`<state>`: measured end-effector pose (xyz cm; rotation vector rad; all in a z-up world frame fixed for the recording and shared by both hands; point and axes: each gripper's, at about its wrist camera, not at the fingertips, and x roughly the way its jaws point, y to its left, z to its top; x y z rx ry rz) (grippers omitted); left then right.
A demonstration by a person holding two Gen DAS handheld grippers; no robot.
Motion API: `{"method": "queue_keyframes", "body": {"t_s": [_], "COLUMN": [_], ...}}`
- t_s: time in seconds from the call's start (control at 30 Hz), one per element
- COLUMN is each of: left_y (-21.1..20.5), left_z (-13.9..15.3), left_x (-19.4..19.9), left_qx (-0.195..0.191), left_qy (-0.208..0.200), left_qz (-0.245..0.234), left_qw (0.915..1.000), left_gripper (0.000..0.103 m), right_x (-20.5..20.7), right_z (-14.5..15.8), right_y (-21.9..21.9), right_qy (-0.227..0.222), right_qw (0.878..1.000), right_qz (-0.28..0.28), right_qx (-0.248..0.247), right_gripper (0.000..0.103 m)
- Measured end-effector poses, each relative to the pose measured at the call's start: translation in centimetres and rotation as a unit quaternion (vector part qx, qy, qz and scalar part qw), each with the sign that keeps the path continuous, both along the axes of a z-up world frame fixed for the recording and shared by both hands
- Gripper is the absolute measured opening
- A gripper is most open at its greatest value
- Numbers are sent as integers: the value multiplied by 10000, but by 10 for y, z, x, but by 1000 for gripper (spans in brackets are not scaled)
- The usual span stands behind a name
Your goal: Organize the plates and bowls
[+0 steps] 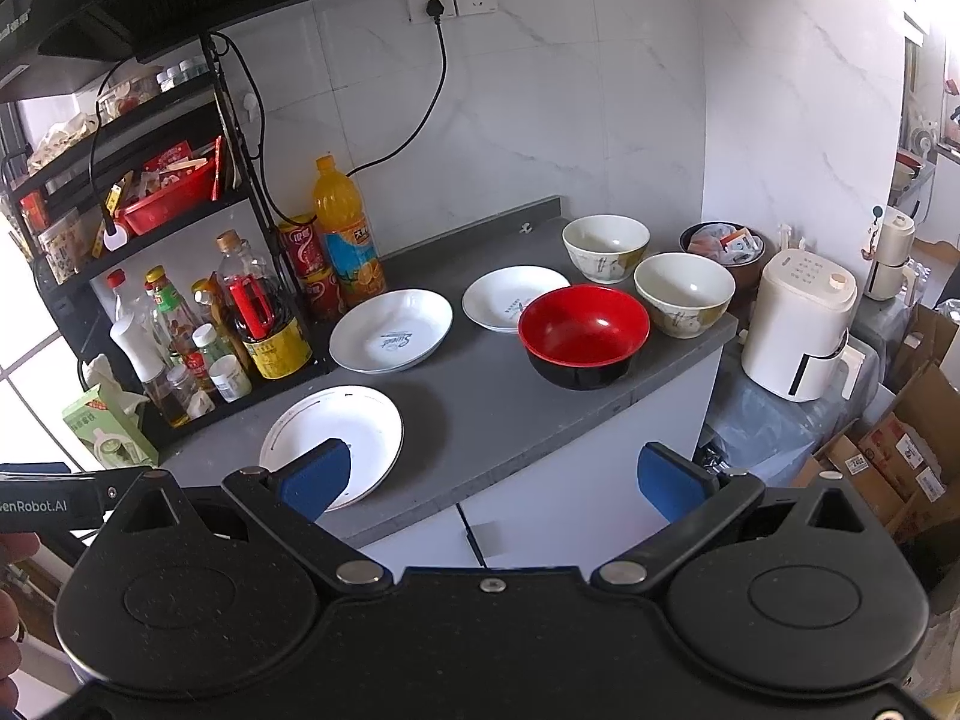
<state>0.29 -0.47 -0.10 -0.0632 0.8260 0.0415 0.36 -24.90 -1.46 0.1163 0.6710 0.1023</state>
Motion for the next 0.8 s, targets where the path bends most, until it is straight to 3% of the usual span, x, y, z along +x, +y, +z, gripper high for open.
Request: {"method": "queue_keyframes", "body": {"t_s": [0.8], "left_y": [-11], "left_z": [1], "left_x": [-10], "left_qx": [64], "left_qy": [-11], "left_qz": [66], "left_qw": [10000], "left_gripper": [102], "right_x": [-11], "right_z": [-1], "right_y": [-8], "right_qy": [-19], "right_qw": [10000], "right_qz": [21], "right_qx": [-45], "right_gripper": [103]}}
